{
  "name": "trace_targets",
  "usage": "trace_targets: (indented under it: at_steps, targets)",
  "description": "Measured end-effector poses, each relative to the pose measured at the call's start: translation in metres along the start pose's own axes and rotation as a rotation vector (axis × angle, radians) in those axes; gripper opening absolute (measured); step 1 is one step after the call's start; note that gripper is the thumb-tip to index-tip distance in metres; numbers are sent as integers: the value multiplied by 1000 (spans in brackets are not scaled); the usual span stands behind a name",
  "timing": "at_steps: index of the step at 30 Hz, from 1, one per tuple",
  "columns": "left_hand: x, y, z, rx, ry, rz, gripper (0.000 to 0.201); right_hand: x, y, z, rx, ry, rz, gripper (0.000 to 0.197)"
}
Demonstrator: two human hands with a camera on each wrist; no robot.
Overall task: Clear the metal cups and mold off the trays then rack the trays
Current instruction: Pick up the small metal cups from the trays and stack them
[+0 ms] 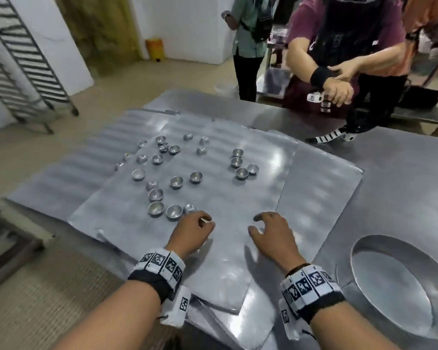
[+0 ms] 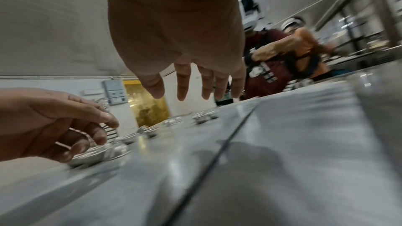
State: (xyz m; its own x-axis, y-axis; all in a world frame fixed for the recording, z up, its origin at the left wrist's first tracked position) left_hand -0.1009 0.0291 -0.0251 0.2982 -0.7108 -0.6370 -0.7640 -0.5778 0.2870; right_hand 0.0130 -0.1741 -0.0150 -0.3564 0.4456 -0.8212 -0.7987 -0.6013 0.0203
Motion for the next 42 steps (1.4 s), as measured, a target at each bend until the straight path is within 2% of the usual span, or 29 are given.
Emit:
trace_targets:
  at_steps: [3, 6, 10, 14, 19, 23, 25, 32, 34, 36, 38, 39, 42]
  targets:
    - [-48, -6, 32, -65, -14, -145, 19, 35, -18, 43, -83, -43, 98, 38]
    - [-84, -14, 58, -118, -51, -213, 23, 65, -37, 74, -106, -54, 173, 41]
    - [-100, -33, 78, -106, -140, -128, 33, 96, -58, 101, -93, -64, 238, 48]
    - [-96, -52, 79, -38, -296, -29, 68, 118, -76, 113, -45, -59, 279, 56]
    - [-86, -75, 72, 37, -440, 11, 73, 131, -91, 118, -28, -24, 275, 59]
    - [-83, -85, 70, 126, -477, 5, 51, 140, -99, 121, -27, 22, 264, 60]
    - [-85, -85, 72, 155, -481, 4, 46, 145, -102, 121, -23, 41, 267, 56]
    - [-88, -82, 93, 112, -287, 118, 22, 147, -101, 121, -43, 29, 186, 30]
    - [-91, -82, 95, 100, -259, 113, 15, 144, -100, 118, -36, 3, 160, 29]
    - [-93, -81, 99, 60, -219, 98, 7, 143, -97, 114, -22, -25, 147, 40]
    - [-95, -79, 102, -10, -102, 81, 5, 143, -95, 111, -22, -11, 167, 55]
    - [-95, -77, 104, -49, -8, 85, 6, 143, -93, 110, -25, 4, 174, 55]
    - [-93, -72, 110, -123, 283, 108, 12, 135, -88, 108, -44, 6, 149, 36]
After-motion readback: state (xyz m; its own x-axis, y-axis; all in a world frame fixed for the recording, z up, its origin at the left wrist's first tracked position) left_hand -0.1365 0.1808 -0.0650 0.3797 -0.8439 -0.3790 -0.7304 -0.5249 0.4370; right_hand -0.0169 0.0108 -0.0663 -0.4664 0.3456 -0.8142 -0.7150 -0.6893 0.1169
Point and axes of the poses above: each hand's wrist, its own y-axis away from the middle knuckle, its own x-axis out of the palm, z = x × y, the point moved 8 cm from there along -y, towards the middle knuckle, and after that the axes turned 7 degrees about -x, right-handed, at the moved point
